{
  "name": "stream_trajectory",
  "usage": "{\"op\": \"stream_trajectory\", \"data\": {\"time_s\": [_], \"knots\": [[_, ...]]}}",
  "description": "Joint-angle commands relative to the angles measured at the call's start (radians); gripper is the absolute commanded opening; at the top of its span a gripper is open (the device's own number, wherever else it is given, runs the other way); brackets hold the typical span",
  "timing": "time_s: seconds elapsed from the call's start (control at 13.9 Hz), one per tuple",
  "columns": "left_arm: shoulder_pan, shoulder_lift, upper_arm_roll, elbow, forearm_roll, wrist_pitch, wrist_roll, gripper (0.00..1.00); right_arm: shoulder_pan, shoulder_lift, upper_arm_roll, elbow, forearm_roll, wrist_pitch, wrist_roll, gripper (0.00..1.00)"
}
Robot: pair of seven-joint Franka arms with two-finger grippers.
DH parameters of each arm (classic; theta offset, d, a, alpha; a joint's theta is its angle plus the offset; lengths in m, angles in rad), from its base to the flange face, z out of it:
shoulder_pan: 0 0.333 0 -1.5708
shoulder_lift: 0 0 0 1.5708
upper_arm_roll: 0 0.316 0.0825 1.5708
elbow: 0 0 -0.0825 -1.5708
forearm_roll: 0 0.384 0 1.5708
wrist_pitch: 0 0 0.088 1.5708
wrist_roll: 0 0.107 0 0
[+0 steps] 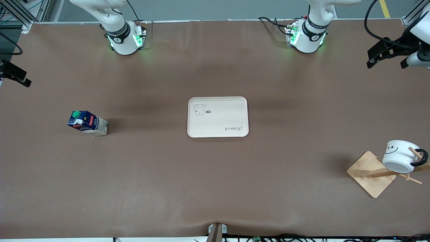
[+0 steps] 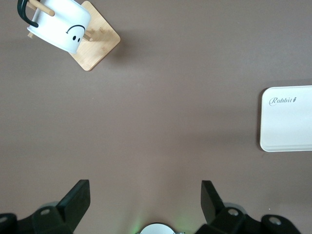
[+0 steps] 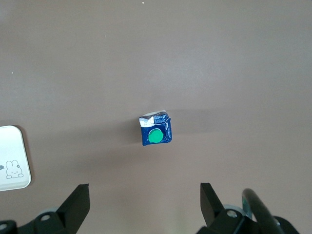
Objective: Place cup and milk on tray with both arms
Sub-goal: 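Move the left gripper toward the white mug on the wooden stand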
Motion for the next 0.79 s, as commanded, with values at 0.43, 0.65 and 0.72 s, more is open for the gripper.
{"op": "stream_trajectory", "data": {"time_s": [0.43, 0.65, 0.72], "knots": [[0.070, 0.079, 0.034, 0.101, -0.018, -0.007, 0.012, 1.00, -0.020, 0.001, 0.013, 0.009, 0.001, -0.011, 0.010, 1.00], [0.092, 0.090, 0.038, 0.098, -0.027, 0.013, 0.043, 1.00, -0.020, 0.001, 0.013, 0.009, 0.000, -0.011, 0.010, 1.00], [0.104, 0.093, 0.038, 0.086, -0.026, 0.043, 0.037, 1.00, -0.020, 0.001, 0.013, 0.009, 0.000, -0.011, 0.010, 1.00]]}}
